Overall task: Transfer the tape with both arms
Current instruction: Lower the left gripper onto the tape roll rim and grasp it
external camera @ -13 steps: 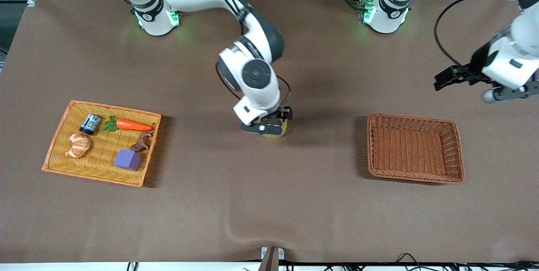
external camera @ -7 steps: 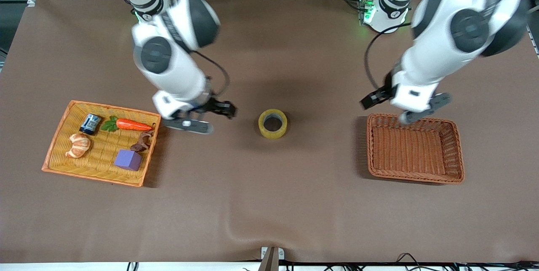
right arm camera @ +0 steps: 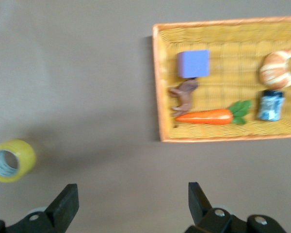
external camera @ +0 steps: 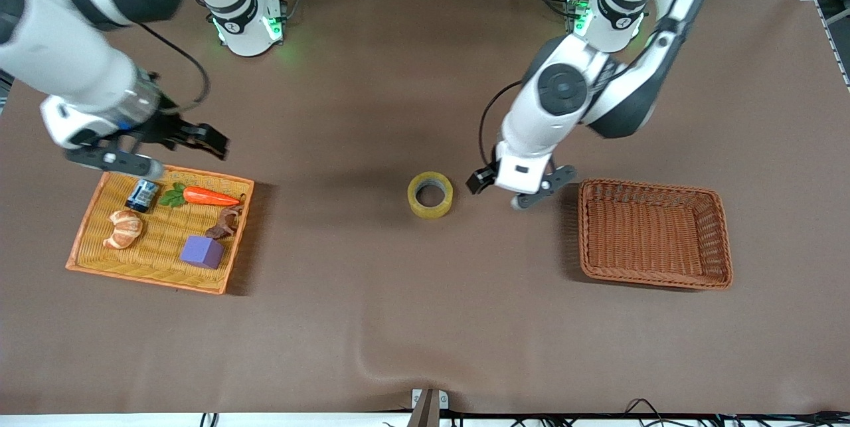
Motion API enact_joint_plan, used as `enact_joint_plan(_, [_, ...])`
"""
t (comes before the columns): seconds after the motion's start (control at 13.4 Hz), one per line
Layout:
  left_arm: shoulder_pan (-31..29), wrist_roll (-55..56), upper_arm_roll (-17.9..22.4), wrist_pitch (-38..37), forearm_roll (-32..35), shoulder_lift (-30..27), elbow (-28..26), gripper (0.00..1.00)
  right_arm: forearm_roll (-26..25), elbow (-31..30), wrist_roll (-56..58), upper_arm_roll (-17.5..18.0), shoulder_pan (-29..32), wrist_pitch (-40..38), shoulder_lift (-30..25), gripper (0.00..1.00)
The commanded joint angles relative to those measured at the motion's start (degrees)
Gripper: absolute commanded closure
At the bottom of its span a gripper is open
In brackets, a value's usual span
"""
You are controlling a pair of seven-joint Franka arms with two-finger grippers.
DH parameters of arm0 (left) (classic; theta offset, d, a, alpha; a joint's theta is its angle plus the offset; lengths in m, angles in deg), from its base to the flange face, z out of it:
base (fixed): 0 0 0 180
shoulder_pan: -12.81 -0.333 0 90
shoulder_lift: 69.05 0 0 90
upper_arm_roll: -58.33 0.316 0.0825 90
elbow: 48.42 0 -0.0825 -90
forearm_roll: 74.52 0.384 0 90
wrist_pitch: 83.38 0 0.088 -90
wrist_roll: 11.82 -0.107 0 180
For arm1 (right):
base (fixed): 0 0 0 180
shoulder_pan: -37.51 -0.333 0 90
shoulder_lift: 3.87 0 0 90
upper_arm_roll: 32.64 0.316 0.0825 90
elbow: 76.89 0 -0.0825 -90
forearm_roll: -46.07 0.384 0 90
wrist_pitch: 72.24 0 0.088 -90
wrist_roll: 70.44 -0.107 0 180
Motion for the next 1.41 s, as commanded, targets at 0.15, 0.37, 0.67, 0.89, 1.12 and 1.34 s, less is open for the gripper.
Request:
enact_joint_plan(0.15, [5.34,11.06,0.14,6.78,9.25,9.65,2.53,0.0,-0.23,0.66,22.99,1.54,11.46,-2.36,-1.93,0.0])
enact_joint_plan(0.37, [7.18,11.16,0.22,7.04,9.52,13.35,4.12,0.0,-0.23,2.94,24.59,1.8,16.48,-2.53,-2.03,0.0])
enact_joint_plan(0.67, [8.86,11.16,0.49,8.27,9.87,15.2,4.12,0.0,-0.67,4.53,31.8,2.15,20.69,-11.76,-2.11,0.0])
enact_joint_plan(0.89, [9.65,11.16,0.49,8.71,9.87,16.69,4.03,0.0,-1.28,4.62,31.89,7.77,25.27,-11.68,-2.73,0.0])
enact_joint_plan(1.12, [9.65,11.16,0.49,12.13,9.88,18.63,4.03,0.01,-2.6,4.53,31.63,7.17,24.92,-11.33,-2.64,0.0])
enact_joint_plan(1.34, [9.65,11.16,0.49,12.32,9.87,18.81,4.12,0.37,-2.69,4.44,31.72,6.38,24.66,-8.61,-2.29,0.0])
